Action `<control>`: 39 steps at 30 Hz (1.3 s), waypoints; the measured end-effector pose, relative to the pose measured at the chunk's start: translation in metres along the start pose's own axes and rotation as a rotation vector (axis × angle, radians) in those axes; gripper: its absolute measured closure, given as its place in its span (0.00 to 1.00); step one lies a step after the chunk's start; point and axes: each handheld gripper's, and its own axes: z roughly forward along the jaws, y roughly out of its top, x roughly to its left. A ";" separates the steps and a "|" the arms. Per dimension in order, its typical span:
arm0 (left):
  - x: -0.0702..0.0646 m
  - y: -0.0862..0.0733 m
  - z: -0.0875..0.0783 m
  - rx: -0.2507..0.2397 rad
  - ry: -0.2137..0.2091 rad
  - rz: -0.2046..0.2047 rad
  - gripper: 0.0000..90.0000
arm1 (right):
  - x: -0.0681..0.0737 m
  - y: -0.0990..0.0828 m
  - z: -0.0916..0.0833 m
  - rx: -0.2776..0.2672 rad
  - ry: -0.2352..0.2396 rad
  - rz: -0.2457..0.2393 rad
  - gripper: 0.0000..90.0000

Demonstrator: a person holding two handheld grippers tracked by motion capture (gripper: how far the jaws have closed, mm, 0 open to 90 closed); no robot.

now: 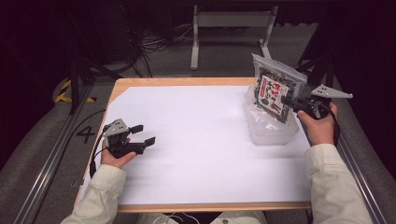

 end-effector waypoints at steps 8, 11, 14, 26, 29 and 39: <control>0.000 0.000 0.000 0.005 0.002 0.002 0.25 | -0.001 -0.012 -0.002 -0.012 0.005 0.025 0.84; 0.000 0.000 0.000 0.005 0.003 0.002 0.25 | -0.002 -0.016 -0.002 -0.008 0.005 0.039 0.84; -0.001 0.000 0.001 0.008 0.001 -0.001 0.25 | -0.002 -0.021 -0.001 0.008 0.005 0.047 0.84; -0.001 0.000 0.001 0.015 -0.003 -0.004 0.25 | -0.005 -0.028 0.001 -0.002 -0.005 0.063 0.84; -0.001 0.000 0.001 0.016 -0.002 -0.005 0.25 | -0.007 -0.028 0.001 -0.001 -0.012 0.083 0.84; -0.001 -0.001 0.001 0.018 0.000 -0.006 0.25 | -0.009 -0.035 -0.002 -0.005 -0.013 0.109 0.84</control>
